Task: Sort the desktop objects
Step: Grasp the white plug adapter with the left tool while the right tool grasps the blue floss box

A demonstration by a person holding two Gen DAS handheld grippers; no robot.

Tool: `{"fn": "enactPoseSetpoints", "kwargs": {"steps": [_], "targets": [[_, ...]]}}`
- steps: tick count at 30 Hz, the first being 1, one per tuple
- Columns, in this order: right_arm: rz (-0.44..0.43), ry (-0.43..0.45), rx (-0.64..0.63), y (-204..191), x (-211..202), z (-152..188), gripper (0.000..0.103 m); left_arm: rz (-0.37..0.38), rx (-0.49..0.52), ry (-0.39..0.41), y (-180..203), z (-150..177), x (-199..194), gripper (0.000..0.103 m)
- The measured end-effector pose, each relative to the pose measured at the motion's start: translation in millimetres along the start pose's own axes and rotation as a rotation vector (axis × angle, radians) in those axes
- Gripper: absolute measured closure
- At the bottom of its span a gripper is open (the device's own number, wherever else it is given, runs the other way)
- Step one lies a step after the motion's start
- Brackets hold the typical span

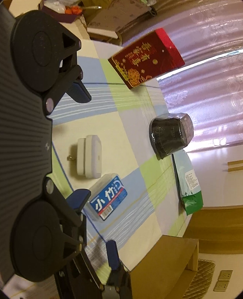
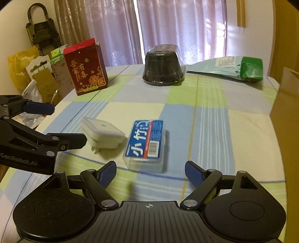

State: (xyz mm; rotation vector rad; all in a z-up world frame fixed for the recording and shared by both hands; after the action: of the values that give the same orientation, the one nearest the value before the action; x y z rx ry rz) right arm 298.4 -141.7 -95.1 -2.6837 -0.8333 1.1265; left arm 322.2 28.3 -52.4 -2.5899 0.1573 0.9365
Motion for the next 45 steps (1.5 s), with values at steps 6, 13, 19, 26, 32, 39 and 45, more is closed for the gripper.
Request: {"fn": "enactPoseSetpoints", "kwargs": {"steps": [6,13,19,26,32,39,45], "targets": [[-0.028,-0.007,-0.005,3.8,21.2,-2.0,0.019,0.058,0.026,-0.004,2.1,-6.6,15.9,0.007],[-0.027,-0.031,-0.019,7.0,33.2,-2.3,0.034,0.088,0.04,-0.033,7.0,-9.1,35.2,0.01],[-0.028,-0.047,-0.025,12.6,32.2,0.5,0.046,0.108,0.024,-0.104,7.8,-5.7,51.2,0.031],[-0.004,-0.066,-0.012,16.3,1.7,15.7,0.047,0.113,-0.018,-0.126,7.7,5.6,38.6,0.043],[0.051,-0.087,0.033,15.2,-51.7,53.6,0.047,0.122,-0.039,-0.109,21.4,30.7,-14.7,0.043],[0.081,-0.129,0.051,-2.1,-116.4,106.9,0.046,0.135,-0.064,-0.097,57.2,68.4,-94.3,0.043],[0.116,-0.136,0.104,-7.7,-153.4,136.5,0.046,0.146,-0.063,-0.143,92.4,103.3,-133.7,0.043]]}}
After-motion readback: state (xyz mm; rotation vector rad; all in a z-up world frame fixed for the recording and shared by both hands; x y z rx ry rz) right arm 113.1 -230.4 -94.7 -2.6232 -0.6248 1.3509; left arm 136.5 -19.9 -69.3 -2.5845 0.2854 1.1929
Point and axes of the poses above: each gripper's, at about its wrist camera, not at the fingertips, and x roughly the way its jaws point, y to its right, z to its underside, the point moved 1 cm from there along x, roughly the way its jaws point, and after that the axes turned 14 degrees about -z, right-handed, at the moved point
